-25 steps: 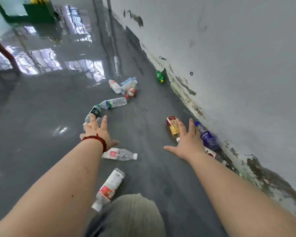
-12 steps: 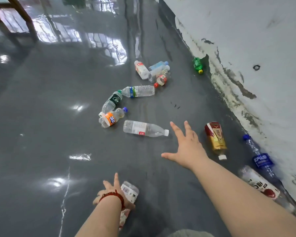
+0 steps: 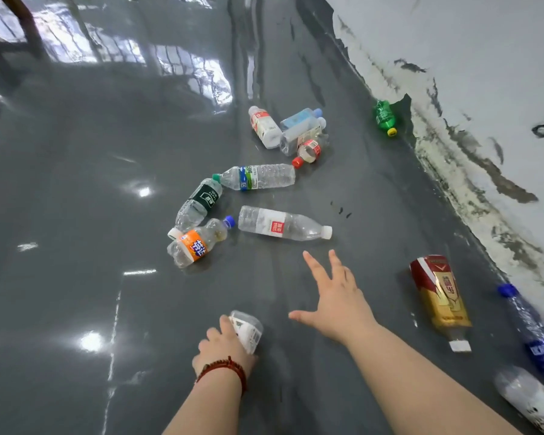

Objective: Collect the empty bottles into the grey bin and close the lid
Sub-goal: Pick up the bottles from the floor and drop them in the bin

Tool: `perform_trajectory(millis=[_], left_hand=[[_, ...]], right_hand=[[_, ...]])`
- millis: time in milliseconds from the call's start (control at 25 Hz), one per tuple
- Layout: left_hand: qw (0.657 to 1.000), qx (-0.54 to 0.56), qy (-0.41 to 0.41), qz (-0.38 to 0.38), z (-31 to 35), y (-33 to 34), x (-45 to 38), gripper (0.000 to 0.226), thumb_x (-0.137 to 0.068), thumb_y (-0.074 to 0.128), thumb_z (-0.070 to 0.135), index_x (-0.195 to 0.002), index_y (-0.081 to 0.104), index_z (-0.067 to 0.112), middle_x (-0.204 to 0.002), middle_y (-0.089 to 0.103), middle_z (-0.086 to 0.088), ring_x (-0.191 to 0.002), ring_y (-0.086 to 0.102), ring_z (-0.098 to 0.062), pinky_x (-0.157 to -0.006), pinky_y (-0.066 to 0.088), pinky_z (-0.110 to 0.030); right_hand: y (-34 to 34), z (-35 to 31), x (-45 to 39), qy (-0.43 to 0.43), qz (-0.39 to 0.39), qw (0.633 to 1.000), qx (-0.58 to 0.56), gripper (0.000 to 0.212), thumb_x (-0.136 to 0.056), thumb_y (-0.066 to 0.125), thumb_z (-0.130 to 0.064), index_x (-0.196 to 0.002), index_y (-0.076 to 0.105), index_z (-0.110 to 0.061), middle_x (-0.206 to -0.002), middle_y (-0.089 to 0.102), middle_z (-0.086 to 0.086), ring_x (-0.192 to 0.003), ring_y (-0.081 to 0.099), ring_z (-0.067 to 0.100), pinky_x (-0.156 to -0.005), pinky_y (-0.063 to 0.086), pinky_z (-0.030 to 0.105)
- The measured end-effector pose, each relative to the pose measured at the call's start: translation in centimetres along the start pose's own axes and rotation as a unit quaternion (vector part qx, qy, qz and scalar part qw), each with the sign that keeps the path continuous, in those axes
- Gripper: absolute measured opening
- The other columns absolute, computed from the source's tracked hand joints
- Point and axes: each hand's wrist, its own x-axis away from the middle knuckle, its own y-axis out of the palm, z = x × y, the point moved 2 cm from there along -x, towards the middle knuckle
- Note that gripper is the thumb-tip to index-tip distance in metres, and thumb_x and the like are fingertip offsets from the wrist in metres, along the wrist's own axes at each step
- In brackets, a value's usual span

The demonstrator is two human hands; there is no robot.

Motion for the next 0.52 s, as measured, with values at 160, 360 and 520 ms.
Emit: perform_trajectory(millis=[160, 360, 520], left_hand=[[0.999, -0.038, -0.001, 0.025, -0.1, -0.6, -2.5, 0.095, -0.077, 0.061, 0.053, -0.146, 0.002, 0.024, -0.135, 0.036, -0.006, -0.124, 0.040, -0.026, -0.095, 0.042, -0.039], [0.993, -0.094, 0.045, 0.049, 0.9, -1.5, -5.1, 0.094, -0.080, 0.057, 0.054, -0.147, 0.000, 0.022, -0.135, 0.037, -0.005, -0.123, 0.040, -0.025, -0.093, 0.042, -0.038], [0.980, -0.152, 0.096, 0.086, 2.2, -2.1, -5.2, 0.094, -0.078, 0.058, 0.058, -0.147, 0.007, 0.019, -0.133, 0.040, -0.005, -0.122, 0.042, -0.024, -0.091, 0.044, -0.038]], right_hand=[[1.7, -0.9, -2.9, -0.001, -0.019, 1.000, -0.001, 0.106, -0.074, 0.064, -0.062, -0.143, -0.016, -0.046, -0.157, -0.022, 0.002, -0.146, -0.005, 0.025, -0.113, 0.024, 0.042], [3.1, 1.1, -3.6, 0.053, -0.047, 0.997, 0.025, 0.108, -0.072, 0.065, -0.063, -0.143, -0.015, -0.046, -0.157, -0.021, 0.003, -0.146, -0.003, 0.027, -0.112, 0.025, 0.043], [1.2, 7.0, -3.5, 0.161, -0.014, 0.986, 0.049, 0.107, -0.072, 0.067, -0.061, -0.146, -0.008, -0.043, -0.158, -0.014, 0.006, -0.146, 0.000, 0.029, -0.113, 0.019, 0.047]])
